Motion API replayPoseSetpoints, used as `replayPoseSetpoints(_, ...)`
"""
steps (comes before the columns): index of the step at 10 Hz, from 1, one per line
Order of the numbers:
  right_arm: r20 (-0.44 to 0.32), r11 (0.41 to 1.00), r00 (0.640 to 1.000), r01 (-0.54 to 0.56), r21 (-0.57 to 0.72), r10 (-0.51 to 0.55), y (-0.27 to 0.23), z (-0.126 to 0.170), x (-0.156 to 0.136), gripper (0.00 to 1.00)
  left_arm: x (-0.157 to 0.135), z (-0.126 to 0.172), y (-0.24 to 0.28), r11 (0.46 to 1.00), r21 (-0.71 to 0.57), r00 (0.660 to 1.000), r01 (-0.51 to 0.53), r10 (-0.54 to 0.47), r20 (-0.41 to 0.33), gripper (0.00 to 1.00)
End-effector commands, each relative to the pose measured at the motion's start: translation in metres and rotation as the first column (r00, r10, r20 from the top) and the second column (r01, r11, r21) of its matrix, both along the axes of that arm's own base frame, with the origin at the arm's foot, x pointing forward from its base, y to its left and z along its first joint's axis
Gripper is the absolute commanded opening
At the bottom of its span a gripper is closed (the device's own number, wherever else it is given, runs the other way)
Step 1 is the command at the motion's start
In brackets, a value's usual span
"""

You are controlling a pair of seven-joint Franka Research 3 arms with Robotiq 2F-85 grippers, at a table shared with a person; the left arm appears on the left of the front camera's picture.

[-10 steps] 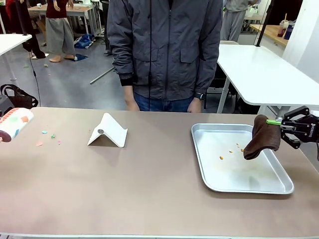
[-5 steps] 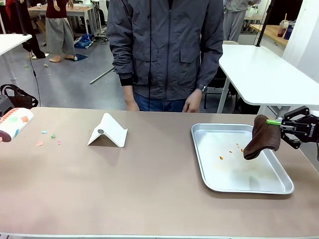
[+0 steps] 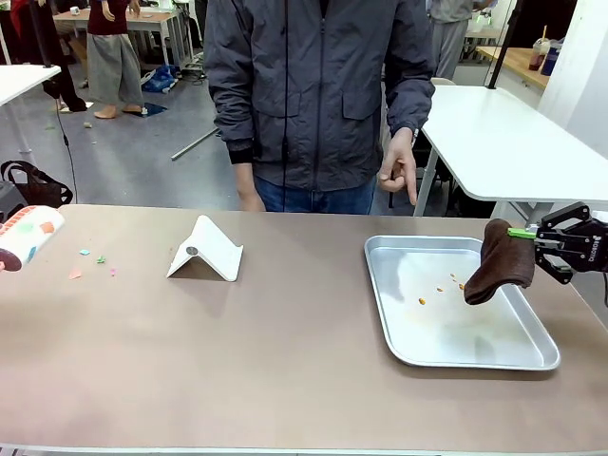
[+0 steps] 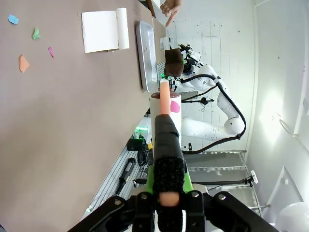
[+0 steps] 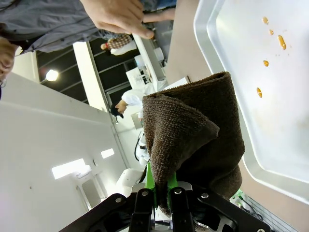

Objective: Clean the surface of the table.
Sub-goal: If a person points to the right, clean the right side of the table with your right hand, and if they point to the left, clean the left side with your left hand.

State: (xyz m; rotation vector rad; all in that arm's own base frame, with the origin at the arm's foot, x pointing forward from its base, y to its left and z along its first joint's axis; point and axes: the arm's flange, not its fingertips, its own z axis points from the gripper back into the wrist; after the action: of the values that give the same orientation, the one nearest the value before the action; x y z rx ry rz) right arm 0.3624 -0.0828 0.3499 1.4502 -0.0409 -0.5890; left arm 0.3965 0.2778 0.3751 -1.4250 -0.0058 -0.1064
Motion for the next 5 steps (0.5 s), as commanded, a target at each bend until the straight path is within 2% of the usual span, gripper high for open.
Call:
replayPoseSetpoints(1,-0.017,1.0,1.0,-0.003,-0.007,0.003,0.0007,0.0042,0.0,0.0,-0.0022,0.0054,-0.0024,1.0,-0.003,1.0,0.007,-0.007,0.015,0.0)
replayPoseSetpoints(5,-0.017,1.0,1.0,-0.003,-0.007,0.003,0.0007,0.0042,0.0,0.0,-0.0022,0.0054,-0.0024,1.0,-0.003,1.0,0.007,-0.007,0.015,0.0)
